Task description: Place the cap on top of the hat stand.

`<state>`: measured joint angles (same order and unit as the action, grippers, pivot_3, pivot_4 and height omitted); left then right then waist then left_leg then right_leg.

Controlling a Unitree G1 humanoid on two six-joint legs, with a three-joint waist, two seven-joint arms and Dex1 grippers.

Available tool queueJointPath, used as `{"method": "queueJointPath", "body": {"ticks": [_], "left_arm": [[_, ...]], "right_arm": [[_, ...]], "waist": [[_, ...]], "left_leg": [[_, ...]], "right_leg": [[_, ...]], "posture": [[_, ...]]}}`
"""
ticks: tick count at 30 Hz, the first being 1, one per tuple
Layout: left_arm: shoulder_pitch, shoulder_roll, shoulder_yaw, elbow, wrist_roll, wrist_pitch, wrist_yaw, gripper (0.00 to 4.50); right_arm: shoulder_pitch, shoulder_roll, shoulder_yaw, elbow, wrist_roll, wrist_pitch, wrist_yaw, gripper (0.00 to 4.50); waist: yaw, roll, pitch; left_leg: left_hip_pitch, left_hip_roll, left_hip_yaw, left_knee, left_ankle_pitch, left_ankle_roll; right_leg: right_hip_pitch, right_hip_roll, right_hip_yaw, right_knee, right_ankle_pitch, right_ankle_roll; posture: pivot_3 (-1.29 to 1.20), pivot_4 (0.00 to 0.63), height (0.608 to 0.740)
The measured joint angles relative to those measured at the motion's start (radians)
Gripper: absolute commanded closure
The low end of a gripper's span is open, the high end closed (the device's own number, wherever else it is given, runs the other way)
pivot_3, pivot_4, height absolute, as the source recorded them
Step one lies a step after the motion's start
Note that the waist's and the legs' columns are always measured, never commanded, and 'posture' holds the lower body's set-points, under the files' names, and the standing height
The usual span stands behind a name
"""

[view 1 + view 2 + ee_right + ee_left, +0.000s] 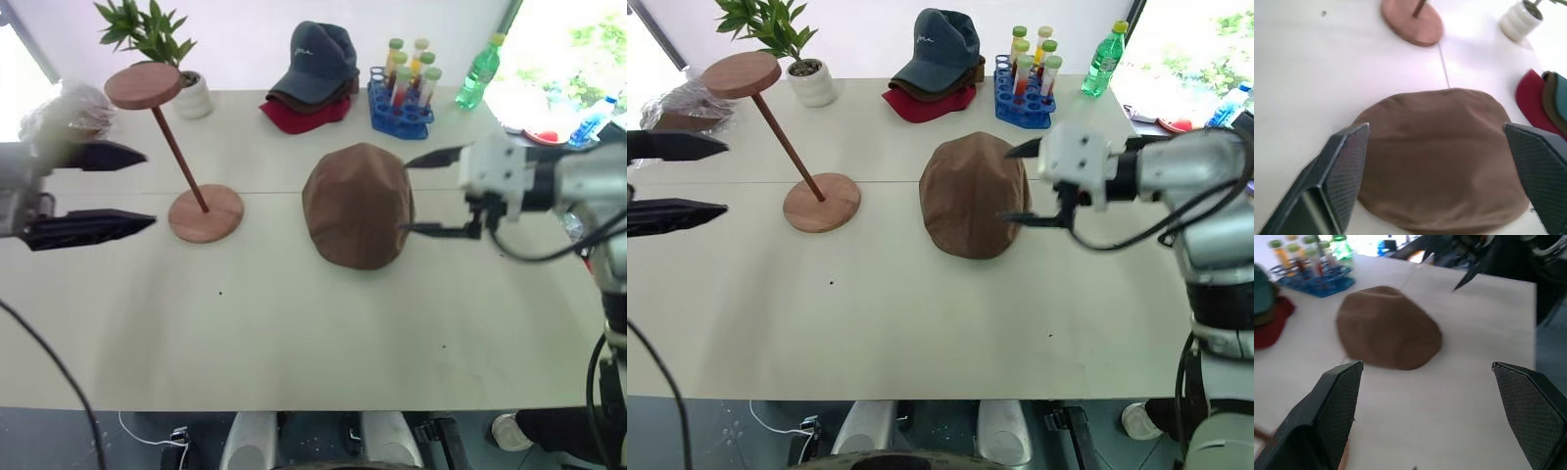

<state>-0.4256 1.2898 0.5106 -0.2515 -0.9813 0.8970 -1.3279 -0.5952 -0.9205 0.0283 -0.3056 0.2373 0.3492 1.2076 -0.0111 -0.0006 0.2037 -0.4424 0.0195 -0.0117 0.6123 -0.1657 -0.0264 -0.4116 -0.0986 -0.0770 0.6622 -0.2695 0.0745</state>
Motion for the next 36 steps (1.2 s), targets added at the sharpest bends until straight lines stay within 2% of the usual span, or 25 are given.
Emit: {"method": "queueJointPath", "body": {"ticks": [4,7,15,21,28,36], "left_arm": [[-0.076,-0.010,-0.167,-0.002,0.013,-0.018,-0.041,0.08],[-0.144,-0.040,-0.274,0.019,0.049,-0.050,-0.071,0.08],[-0.257,-0.107,-0.397,0.077,0.110,-0.063,-0.112,0.08],[-0.304,-0.128,-0.429,0.105,0.148,-0.074,-0.136,0.08],[-0.336,-0.148,-0.455,0.133,0.174,-0.079,-0.155,0.08],[-0.356,-0.163,-0.456,0.152,0.190,-0.081,-0.152,0.08]], "right_arm": [[0.169,0.006,0.051,-0.124,-0.089,0.012,-0.105,0.01],[0.241,0.041,0.095,-0.173,-0.185,0.038,-0.218,0.01],[0.366,0.144,0.269,-0.136,-0.457,0.031,-0.454,0.01],[0.350,0.249,0.325,-0.064,-0.599,-0.050,-0.599,0.01],[0.249,0.356,0.400,0.140,-0.752,-0.177,-0.774,0.01],[0.116,0.403,0.441,0.414,-0.894,-0.283,-0.985,0.01]], "waist": [[0.004,-0.001,0.000],[0.002,-0.002,0.000],[-0.001,-0.005,0.000],[-0.003,-0.010,-0.003],[-0.004,-0.016,-0.006],[0.002,-0.020,-0.009]], "left_leg": [[-0.001,0.000,0.001,0.002,0.000,0.000],[0.000,0.000,0.003,0.003,0.000,0.000],[-0.001,0.002,0.004,0.002,0.000,0.001],[0.000,0.005,0.004,0.003,0.000,0.001],[0.001,0.007,0.005,0.003,0.000,0.001],[0.001,0.008,0.005,0.004,0.000,0.001]], "right_leg": [[0.000,0.000,0.001,-0.001,-0.002,-0.001],[0.000,0.000,0.003,-0.002,-0.002,-0.001],[-0.001,0.002,0.005,-0.001,-0.001,-0.001],[-0.001,0.004,0.006,-0.002,-0.001,-0.001],[-0.001,0.007,0.007,-0.002,0.000,-0.003],[0.000,0.008,0.009,-0.002,0.002,-0.005]], "posture": [[0.00,0.150,0.728],[0.00,0.150,0.728],[0.00,0.150,0.728],[0.00,0.150,0.728],[0.00,0.150,0.728],[0.00,0.150,0.728]]}}
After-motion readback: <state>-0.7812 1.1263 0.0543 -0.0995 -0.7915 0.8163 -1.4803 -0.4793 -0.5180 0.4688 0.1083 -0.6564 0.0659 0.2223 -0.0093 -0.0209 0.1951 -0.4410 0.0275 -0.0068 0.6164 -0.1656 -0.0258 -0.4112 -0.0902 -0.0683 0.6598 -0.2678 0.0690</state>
